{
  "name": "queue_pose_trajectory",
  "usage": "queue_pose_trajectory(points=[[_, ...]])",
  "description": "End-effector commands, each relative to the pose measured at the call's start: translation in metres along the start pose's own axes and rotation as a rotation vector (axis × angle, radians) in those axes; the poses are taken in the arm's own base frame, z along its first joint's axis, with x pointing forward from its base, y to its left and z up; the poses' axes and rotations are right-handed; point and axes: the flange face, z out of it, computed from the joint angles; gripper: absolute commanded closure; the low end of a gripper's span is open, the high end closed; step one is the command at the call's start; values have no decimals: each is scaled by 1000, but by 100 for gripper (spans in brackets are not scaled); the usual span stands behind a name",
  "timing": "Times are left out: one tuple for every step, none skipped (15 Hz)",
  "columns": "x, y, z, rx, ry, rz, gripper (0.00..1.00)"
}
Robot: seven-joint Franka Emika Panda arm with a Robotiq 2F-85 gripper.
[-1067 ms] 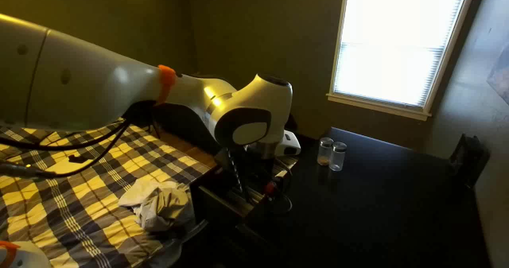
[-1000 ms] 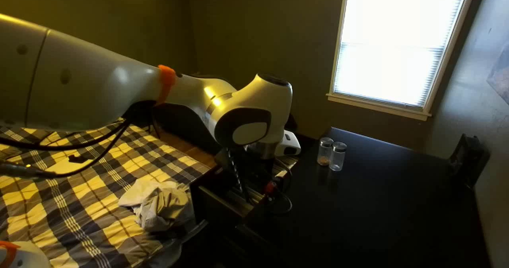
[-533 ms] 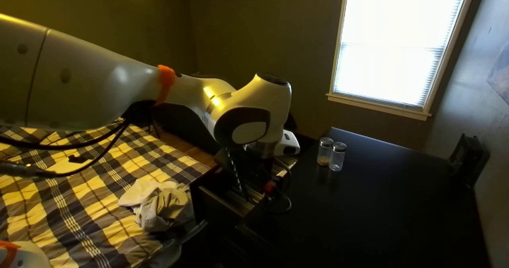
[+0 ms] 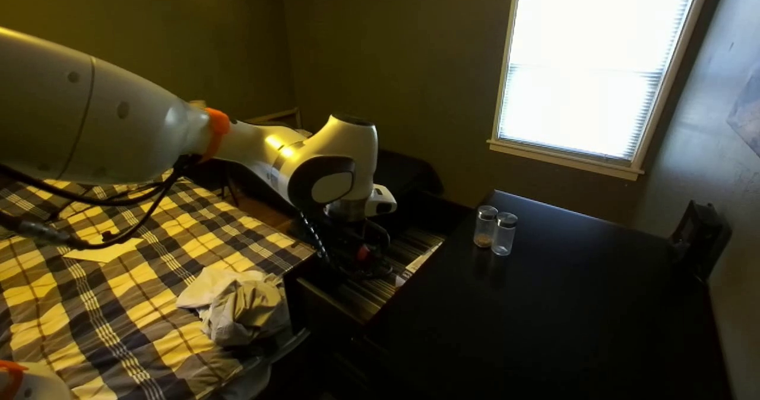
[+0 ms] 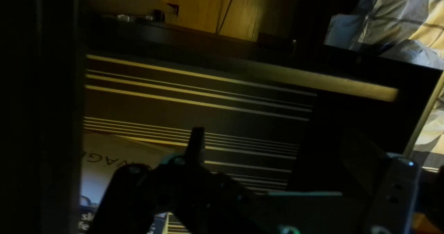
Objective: Put the spice shaker to the left in the open upper first drawer
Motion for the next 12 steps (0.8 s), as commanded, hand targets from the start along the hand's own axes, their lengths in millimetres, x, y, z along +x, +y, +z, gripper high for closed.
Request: queue_pose_trajectory(points=[[12, -33, 6, -44, 78, -51, 0], [19, -36, 6, -53, 108, -68, 0], [24, -38, 4, -63, 134, -76, 0], [29, -38, 3, -64, 156, -74, 0], [33, -37, 1, -67, 181, -68, 0], [36, -35, -2, -63, 196, -55, 0], [39, -33, -6, -67, 219, -44, 0], [42, -32, -11, -68, 238, -28, 0], [45, -30, -18, -67, 263, -8, 0], [47, -29, -27, -64, 290, 17, 0], [50, -28, -36, -60, 320, 51, 0], [52, -27, -47, -46, 343, 90, 0]])
